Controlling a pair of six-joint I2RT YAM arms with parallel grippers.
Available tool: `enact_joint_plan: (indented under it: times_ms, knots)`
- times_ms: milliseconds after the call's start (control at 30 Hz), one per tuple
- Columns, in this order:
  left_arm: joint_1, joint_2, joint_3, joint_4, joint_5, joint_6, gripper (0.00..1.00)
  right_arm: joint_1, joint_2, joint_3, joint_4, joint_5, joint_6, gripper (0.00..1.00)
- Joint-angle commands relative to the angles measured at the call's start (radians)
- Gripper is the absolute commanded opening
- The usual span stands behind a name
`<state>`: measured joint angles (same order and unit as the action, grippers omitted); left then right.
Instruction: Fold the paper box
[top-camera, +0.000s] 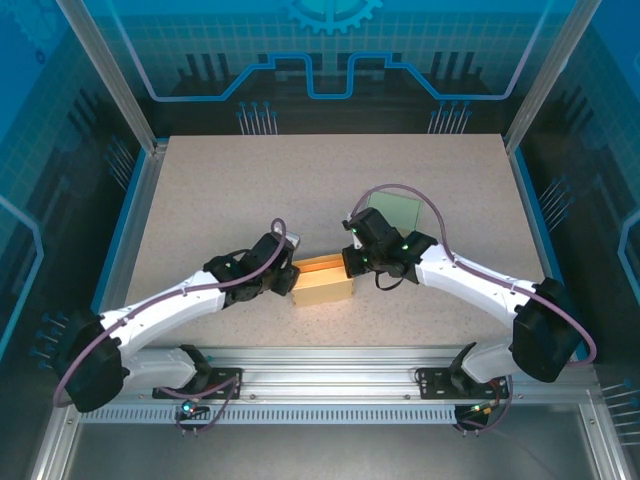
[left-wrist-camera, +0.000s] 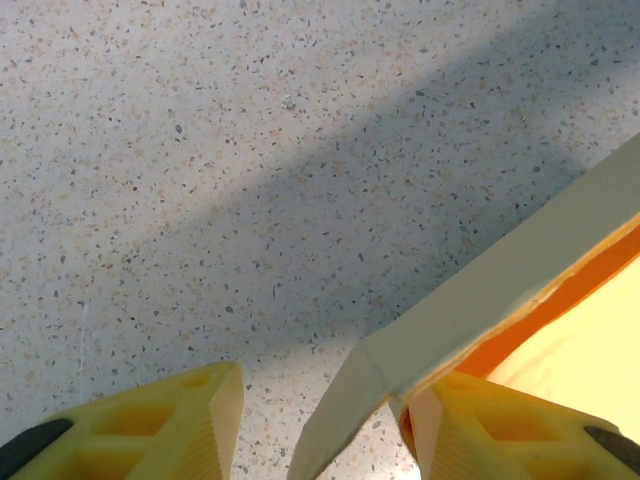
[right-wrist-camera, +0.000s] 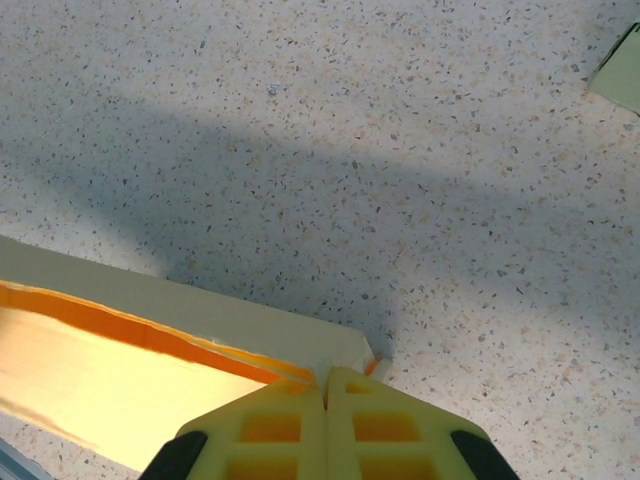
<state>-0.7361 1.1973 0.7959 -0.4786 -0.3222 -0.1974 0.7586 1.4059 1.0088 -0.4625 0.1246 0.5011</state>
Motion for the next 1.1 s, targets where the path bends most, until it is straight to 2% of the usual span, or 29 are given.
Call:
enact_joint_plan:
  times_ms: [0, 267, 500, 767, 1067]
  knots:
    - [-0.007, -0.051, 0.037, -0.061, -0.015, -0.025, 0.49, 0.012, -0.018, -0.02, -0.016, 0.001, 0.008, 0.06]
    - [-0.007, -0.057, 0.047, -0.094, -0.001, -0.033, 0.46, 0.013, -0.016, -0.023, -0.012, -0.002, 0.008, 0.06]
    - [-0.007, -0.06, 0.067, -0.089, 0.064, -0.049, 0.22, 0.013, -0.017, -0.025, -0.006, -0.004, 0.008, 0.06]
    - [-0.005, -0.081, 0.054, -0.039, 0.145, -0.073, 0.15, 0.033, -0.006, -0.014, -0.011, 0.021, -0.003, 0.06]
    - [-0.005, -0.078, 0.046, -0.003, 0.195, -0.114, 0.1, 0.091, -0.002, 0.001, -0.021, 0.114, -0.01, 0.07]
